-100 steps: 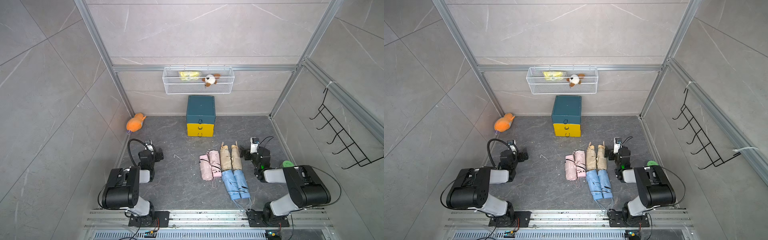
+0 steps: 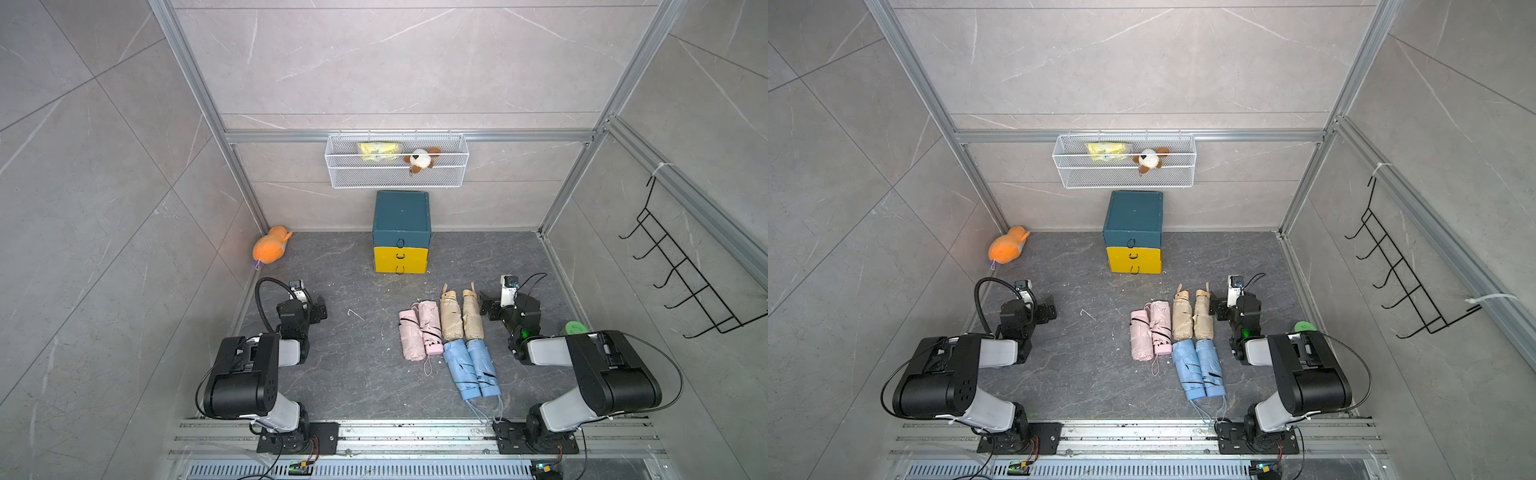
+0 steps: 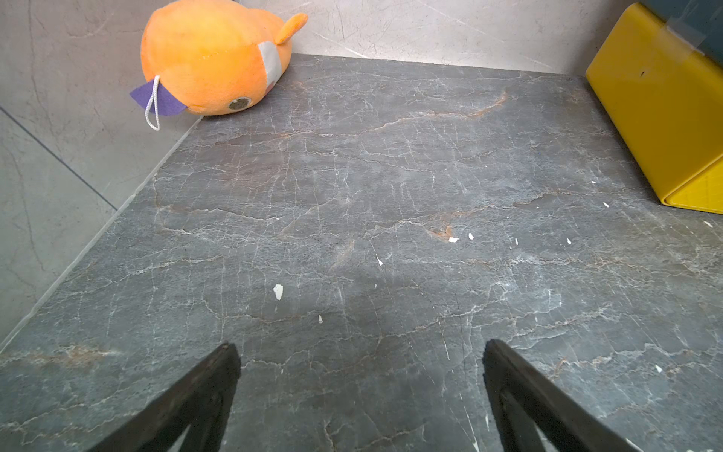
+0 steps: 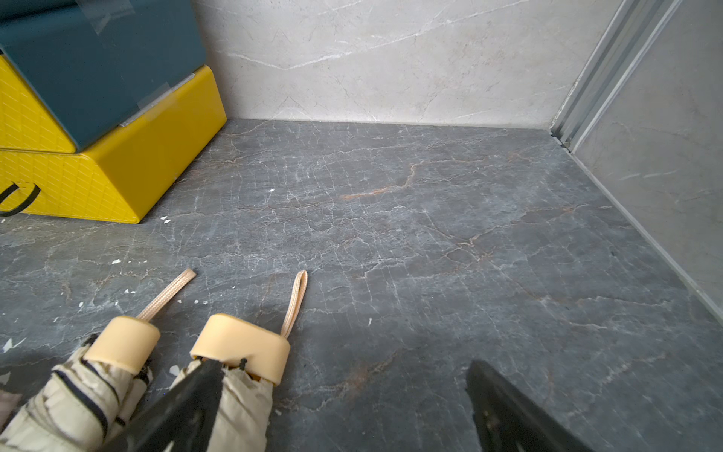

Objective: Place the umbrella in the drawer by color
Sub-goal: Move the storage box to the center of the board.

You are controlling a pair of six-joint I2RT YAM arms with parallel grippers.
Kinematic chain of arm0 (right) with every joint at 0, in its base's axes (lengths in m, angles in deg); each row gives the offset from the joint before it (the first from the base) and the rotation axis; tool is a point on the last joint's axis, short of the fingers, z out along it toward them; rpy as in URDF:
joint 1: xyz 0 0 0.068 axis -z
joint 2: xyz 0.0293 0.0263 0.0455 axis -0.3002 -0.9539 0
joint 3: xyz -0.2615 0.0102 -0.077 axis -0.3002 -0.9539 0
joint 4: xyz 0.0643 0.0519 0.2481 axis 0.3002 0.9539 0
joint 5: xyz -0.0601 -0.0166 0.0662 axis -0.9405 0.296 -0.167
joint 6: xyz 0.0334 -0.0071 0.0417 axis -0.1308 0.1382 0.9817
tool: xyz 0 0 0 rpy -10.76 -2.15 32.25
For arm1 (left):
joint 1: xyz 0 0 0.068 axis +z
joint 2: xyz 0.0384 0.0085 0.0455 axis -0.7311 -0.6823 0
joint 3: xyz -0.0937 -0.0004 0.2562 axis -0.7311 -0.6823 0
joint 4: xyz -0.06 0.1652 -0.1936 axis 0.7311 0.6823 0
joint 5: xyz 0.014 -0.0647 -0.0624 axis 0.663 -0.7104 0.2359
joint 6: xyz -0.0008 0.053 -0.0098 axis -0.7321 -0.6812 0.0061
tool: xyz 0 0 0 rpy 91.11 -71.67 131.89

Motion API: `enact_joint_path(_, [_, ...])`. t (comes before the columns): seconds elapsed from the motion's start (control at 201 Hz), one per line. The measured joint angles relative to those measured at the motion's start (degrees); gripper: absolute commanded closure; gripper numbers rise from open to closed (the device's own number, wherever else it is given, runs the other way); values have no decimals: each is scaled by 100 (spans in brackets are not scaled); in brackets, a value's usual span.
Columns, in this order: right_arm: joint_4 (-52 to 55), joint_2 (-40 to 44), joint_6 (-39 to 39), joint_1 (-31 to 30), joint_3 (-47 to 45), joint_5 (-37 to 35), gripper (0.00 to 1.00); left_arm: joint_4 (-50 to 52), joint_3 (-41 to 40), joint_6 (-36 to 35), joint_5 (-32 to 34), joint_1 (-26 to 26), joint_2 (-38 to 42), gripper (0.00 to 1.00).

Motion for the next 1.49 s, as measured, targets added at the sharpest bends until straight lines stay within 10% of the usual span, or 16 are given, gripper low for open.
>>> enact_joint_path(0.687, [640,254,2,0,136,-66,0,221,2,-11,-33,28,133,0])
enact_joint_path(1.189, [3976,1300,2105,15,2426,208,0,5814,4081,2146,1410,-402,938,0])
enact_joint_path(1.493, [4461,1185,3401,94,2835,1379,0,6618,4358,3093,568,-369,859,0])
